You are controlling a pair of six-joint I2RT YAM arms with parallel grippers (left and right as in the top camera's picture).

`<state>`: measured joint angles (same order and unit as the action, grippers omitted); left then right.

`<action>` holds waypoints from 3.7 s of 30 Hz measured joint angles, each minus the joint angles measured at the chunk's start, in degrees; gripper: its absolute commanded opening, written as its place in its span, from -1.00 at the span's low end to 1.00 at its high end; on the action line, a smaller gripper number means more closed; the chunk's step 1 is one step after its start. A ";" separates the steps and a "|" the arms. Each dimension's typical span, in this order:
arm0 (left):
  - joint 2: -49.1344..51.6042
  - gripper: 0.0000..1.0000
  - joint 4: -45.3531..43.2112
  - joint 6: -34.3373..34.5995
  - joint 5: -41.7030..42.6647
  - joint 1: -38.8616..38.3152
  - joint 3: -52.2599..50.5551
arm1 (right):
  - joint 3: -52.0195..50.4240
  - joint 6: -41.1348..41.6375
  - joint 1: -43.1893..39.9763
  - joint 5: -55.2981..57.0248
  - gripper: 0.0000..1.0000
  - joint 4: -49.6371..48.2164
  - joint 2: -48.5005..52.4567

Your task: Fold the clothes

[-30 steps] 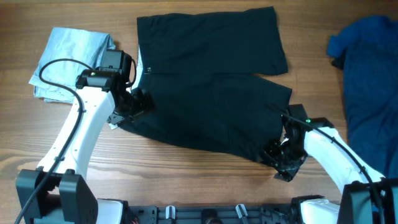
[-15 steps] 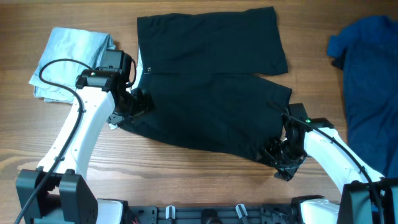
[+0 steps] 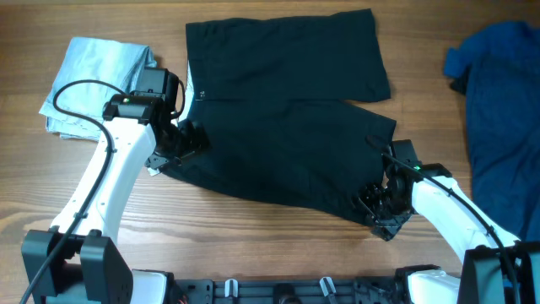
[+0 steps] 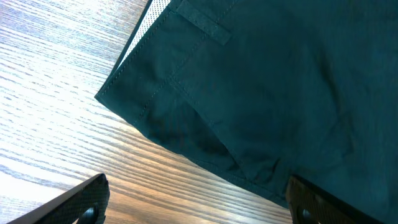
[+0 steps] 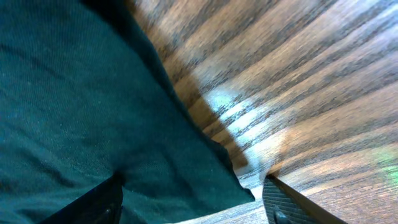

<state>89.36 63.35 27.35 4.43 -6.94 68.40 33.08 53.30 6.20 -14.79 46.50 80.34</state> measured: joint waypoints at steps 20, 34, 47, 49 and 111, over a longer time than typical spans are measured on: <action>0.00 0.84 0.02 0.00 0.00 0.00 0.00 | 0.17 1.01 0.26 1.40 0.65 -3.41 -0.70; 0.00 0.85 0.02 -0.02 0.00 0.00 0.00 | 0.26 0.94 0.26 3.13 -0.68 -4.20 -0.63; 0.00 0.86 0.04 1.33 0.00 2.56 0.00 | 0.04 0.13 0.26 3.08 -0.91 -9.60 -0.52; 0.00 0.83 0.04 1.92 0.00 2.84 -0.02 | 0.04 -0.02 0.26 3.08 -0.91 -9.70 -0.52; -6.23 -0.92 -23.17 18.75 -5.46 2.47 -25.73 | 7.67 -7.78 -2.47 4.79 -0.92 3.85 -2.10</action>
<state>83.13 40.18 46.11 -1.04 -4.47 42.68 40.75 45.52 3.73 -10.00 50.35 78.24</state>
